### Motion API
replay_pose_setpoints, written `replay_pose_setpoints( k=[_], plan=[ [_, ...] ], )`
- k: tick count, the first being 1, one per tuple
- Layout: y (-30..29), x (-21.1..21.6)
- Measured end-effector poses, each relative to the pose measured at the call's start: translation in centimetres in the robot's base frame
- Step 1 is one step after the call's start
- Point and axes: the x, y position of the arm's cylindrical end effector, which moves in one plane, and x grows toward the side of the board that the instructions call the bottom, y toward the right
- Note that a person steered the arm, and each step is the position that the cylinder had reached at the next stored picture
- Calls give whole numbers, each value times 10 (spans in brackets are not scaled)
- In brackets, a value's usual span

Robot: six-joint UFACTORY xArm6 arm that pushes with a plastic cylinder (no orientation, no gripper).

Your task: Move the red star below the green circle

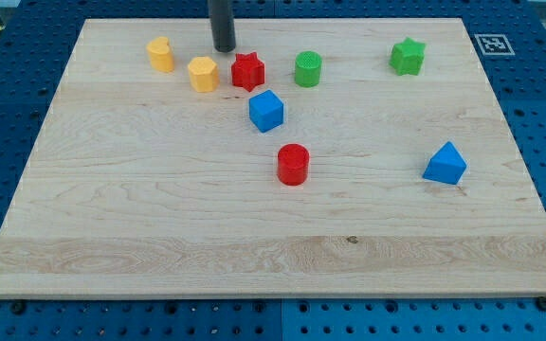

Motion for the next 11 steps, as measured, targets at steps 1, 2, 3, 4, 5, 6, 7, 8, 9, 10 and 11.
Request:
replay_pose_setpoints(
  k=[1, 2, 3, 4, 5, 6, 7, 8, 9, 10, 11],
  plan=[
    [8, 13],
    [-10, 20],
    [-21, 23],
    [-16, 35],
    [16, 41],
    [42, 43],
    [43, 63],
    [51, 83],
    [68, 92],
    [86, 97],
    [99, 97]
  ],
)
